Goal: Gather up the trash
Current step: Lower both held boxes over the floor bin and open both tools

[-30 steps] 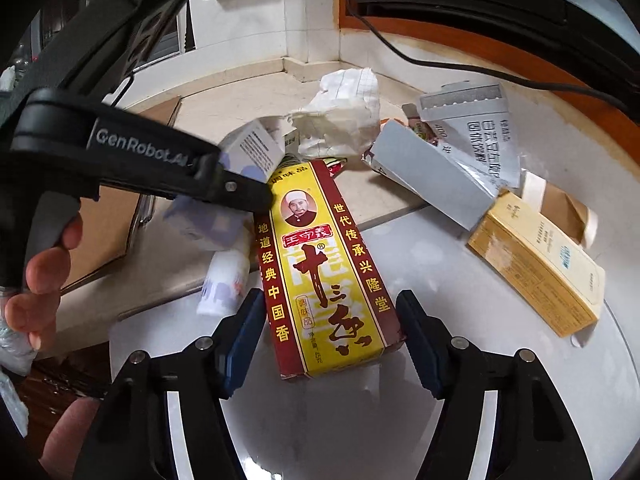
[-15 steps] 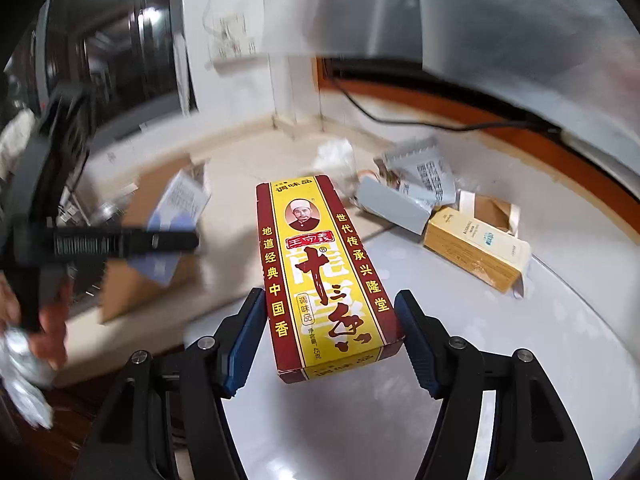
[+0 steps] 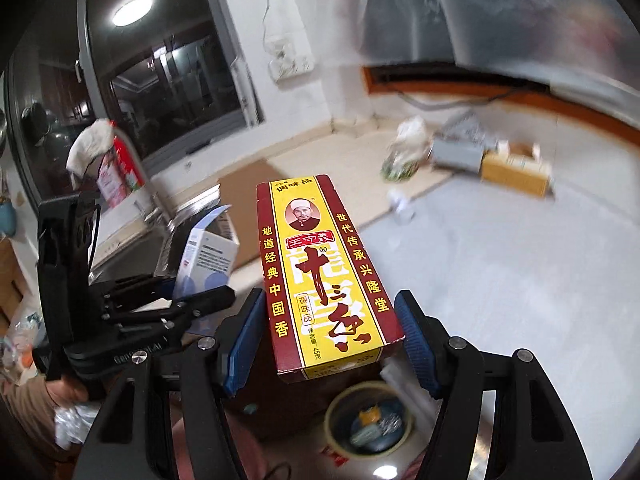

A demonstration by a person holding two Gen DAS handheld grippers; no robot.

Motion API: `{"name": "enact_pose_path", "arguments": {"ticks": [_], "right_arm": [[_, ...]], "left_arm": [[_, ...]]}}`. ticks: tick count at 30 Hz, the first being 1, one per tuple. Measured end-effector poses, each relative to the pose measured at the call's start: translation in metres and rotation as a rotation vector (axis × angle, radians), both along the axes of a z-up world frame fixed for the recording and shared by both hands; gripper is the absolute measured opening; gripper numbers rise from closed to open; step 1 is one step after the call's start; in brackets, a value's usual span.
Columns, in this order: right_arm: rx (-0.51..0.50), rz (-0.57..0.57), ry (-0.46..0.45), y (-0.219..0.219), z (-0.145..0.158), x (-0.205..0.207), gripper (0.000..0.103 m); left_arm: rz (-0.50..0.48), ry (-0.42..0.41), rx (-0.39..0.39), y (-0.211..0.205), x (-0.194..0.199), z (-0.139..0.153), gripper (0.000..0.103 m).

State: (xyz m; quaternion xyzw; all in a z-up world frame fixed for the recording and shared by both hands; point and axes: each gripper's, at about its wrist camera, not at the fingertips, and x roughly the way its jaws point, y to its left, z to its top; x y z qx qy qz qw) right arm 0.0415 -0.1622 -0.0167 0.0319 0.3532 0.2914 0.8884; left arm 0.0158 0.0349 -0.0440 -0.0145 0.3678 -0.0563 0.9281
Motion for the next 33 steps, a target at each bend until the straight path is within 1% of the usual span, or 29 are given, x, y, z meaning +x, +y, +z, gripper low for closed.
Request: {"name": "enact_pose_path", "arguments": {"ticks": [3, 6, 12, 16, 18, 22, 28, 29, 33], "right_arm": [[-0.043, 0.020, 0.035, 0.011, -0.024, -0.023, 0.065], [-0.080, 0.035, 0.091, 0.021, -0.052, -0.037, 0.066], [-0.186, 0.047, 0.178, 0.037, -0.113, -0.045, 0.065], [-0.226, 0.037, 0.276, 0.041, -0.158, -0.040, 0.065], [-0.236, 0.031, 0.319, 0.040, -0.175, -0.028, 0.065], [-0.269, 0.017, 0.386, 0.041, -0.212, -0.019, 0.065], [-0.352, 0.010, 0.420, 0.049, -0.259, -0.011, 0.065], [-0.361, 0.010, 0.425, 0.053, -0.263, -0.007, 0.065], [-0.398, 0.001, 0.455, 0.059, -0.293, -0.001, 0.066]], "left_arm": [[-0.019, 0.031, 0.017, -0.007, -0.025, -0.027, 0.033], [-0.026, 0.078, 0.035, -0.014, -0.039, -0.057, 0.033], [-0.023, 0.164, 0.048, -0.020, -0.047, -0.114, 0.033], [-0.017, 0.228, 0.041, -0.015, -0.043, -0.151, 0.033], [-0.009, 0.259, 0.042, -0.013, -0.039, -0.168, 0.033], [-0.005, 0.313, 0.005, -0.005, -0.031, -0.200, 0.033], [-0.019, 0.353, 0.001, -0.002, -0.016, -0.237, 0.033], [-0.023, 0.359, -0.002, -0.002, -0.017, -0.244, 0.033], [-0.023, 0.377, -0.024, -0.002, -0.005, -0.266, 0.033]]}}
